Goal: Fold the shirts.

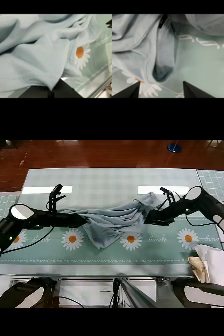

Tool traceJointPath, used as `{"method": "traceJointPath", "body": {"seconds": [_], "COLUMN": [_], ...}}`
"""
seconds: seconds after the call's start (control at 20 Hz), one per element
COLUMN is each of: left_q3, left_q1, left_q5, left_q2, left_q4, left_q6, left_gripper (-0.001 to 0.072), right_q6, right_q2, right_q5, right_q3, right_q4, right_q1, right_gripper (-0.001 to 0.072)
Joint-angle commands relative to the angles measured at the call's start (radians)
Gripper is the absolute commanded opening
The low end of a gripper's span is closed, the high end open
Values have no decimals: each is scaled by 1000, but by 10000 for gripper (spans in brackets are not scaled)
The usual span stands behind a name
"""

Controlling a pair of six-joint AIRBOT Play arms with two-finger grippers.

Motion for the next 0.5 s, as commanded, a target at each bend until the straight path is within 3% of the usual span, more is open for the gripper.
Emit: {"method": "traceJointPath", "body": {"seconds": [0.0,0.25,0.3,0.45], "left_q3": [1,1,1,1], "left_q1": [0,0,0,0], "left_q5": [4,40,55,102], "left_q2": [0,0,0,0], "left_q4": [0,0,0,0], "left_q6": [2,11,38,55], "left_gripper": [19,19,19,19], "right_q6": [2,22,29,40], "right_q2": [-66,-154,-163,-167], "right_q5": [-26,-76,-107,-190], "right_q3": [0,0,0,0], "right_q4": [89,87,88,90], "right_q1": [9,170,204,270], "right_gripper": [605,583,525,59]}}
